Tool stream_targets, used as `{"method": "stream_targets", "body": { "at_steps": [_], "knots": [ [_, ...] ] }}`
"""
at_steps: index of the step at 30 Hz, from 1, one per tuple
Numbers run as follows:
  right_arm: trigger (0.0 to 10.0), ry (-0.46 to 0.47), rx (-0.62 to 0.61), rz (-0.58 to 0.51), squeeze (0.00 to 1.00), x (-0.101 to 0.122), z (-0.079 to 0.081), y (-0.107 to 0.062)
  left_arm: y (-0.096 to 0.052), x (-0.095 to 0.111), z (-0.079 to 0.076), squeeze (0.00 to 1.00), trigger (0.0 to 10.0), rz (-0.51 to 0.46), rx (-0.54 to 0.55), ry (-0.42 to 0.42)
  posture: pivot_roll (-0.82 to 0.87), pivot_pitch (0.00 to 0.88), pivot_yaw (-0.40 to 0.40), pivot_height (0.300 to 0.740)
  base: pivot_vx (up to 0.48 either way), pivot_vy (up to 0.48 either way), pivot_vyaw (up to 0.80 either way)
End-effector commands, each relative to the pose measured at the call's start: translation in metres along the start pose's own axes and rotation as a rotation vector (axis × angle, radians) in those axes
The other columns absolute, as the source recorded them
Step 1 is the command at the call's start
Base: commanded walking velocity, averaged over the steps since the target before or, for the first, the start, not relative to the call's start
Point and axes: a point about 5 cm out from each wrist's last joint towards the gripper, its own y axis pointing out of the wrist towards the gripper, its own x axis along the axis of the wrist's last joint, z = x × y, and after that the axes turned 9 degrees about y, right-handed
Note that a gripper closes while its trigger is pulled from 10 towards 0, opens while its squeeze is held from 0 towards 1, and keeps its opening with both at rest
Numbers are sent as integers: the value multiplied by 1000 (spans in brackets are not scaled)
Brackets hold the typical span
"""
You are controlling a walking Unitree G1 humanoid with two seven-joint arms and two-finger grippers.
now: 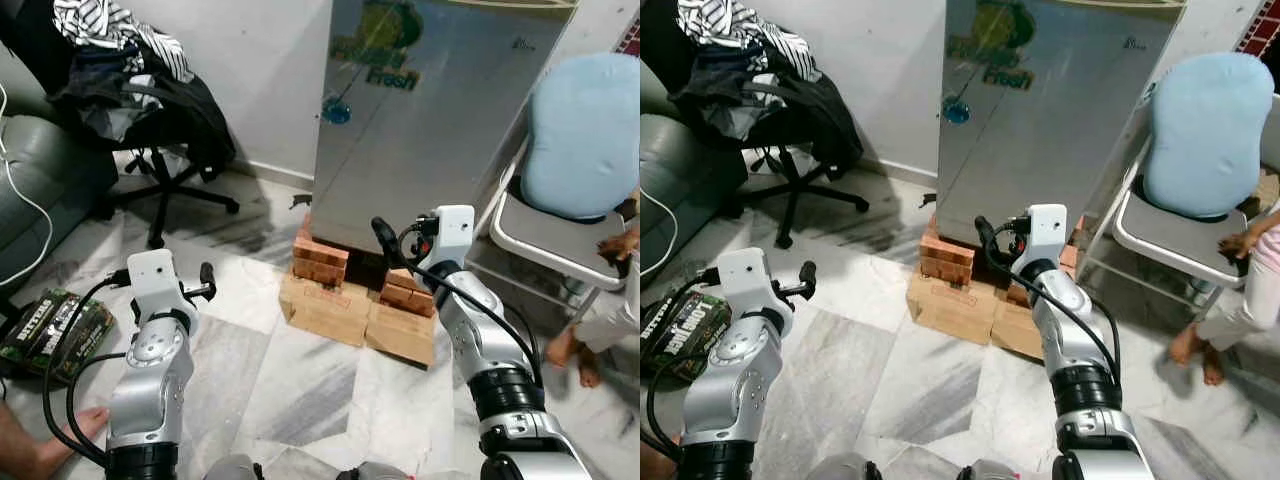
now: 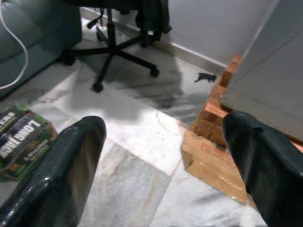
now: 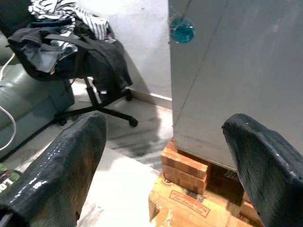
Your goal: Restocking fridge
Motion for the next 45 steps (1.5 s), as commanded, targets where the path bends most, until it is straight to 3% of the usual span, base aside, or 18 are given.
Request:
{"method": "stream_targets", "body": {
  "at_steps": [1,6,11,15,21,26,45],
  "knots": [
    [10000,0,26,-4,0,2,2,-2,0,2,-4,0,10000,-1,-19,1,57,0,-39,740,0,0,-800],
    [10000,-15,4,3,0,0,0,-4,0,2,-5,0,10000,3,-27,-1,56,0,-37,740,0,0,-160],
    [10000,-13,-32,-7,0,2,-6,-7,0,0,-6,0,10000,23,-34,-67,48,0,-36,740,0,0,-760],
    [10000,-5,-64,-7,0,3,-13,-10,-3,4,-19,0,10000,17,-138,-129,43,0,-36,740,0,241,-800],
    [10000,-13,-107,-11,0,4,-17,-12,-10,5,-37,0,10000,13,-276,-101,39,0,-36,740,0,271,-800],
    [10000,-26,-172,-7,0,3,-24,-13,-10,4,-35,0,10000,24,-272,-101,40,0,-38,740,0,124,-800],
    [10000,-39,-235,-11,0,4,-31,-14,-9,7,-34,0,10000,2,-280,-99,32,0,-36,740,0,104,-800]
  ]
}}
